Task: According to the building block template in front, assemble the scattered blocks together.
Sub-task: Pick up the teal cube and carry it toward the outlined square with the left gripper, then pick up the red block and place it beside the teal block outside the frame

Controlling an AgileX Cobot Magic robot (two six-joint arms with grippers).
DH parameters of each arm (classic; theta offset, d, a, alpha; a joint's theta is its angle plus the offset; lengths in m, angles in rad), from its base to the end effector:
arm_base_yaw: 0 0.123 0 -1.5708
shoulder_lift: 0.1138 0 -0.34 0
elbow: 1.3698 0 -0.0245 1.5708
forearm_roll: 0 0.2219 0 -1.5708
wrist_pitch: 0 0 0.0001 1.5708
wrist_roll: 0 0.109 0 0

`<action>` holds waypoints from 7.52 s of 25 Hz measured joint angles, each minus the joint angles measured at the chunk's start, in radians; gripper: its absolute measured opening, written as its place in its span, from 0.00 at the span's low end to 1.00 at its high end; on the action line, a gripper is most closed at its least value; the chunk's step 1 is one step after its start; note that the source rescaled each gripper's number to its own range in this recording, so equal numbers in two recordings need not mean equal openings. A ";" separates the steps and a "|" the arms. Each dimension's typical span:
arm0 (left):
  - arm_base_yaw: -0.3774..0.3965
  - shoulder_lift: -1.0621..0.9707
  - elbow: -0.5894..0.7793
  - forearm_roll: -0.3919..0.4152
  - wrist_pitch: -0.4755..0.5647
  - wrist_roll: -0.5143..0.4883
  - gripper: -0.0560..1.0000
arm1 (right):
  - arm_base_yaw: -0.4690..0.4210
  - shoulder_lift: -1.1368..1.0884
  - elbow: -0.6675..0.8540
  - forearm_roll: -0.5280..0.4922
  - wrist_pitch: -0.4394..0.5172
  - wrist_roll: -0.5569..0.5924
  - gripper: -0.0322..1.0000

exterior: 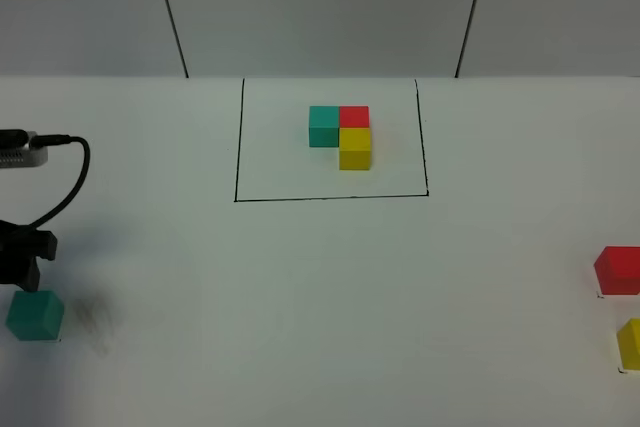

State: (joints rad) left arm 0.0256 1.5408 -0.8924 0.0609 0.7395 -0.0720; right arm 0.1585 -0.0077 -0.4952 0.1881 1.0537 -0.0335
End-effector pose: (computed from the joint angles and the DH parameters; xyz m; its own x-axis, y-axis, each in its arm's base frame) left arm 0.2582 0.0111 0.2595 -0.9618 -0.0516 -0.2687 -0.0625 0.9975 0.0323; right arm -0.0727 0.0063 0.2554 -0.4521 -0.0120 -0.8919 -0.2731 0.9538 0.1256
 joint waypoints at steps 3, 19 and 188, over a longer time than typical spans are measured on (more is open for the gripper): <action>0.000 0.015 0.058 0.000 -0.071 -0.010 0.52 | 0.000 0.000 0.000 0.000 0.000 0.000 0.66; 0.000 0.160 0.189 0.000 -0.396 -0.013 0.52 | 0.000 0.000 0.000 0.000 0.000 0.000 0.66; -0.188 -1.549 0.385 -0.051 0.334 -0.011 0.55 | 0.000 0.000 0.000 0.001 0.000 0.000 0.66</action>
State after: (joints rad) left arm -0.1621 -0.0082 -0.5070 0.0097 1.0737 -0.0833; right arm 0.1585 -0.0077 -0.4952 0.1893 1.0537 -0.0335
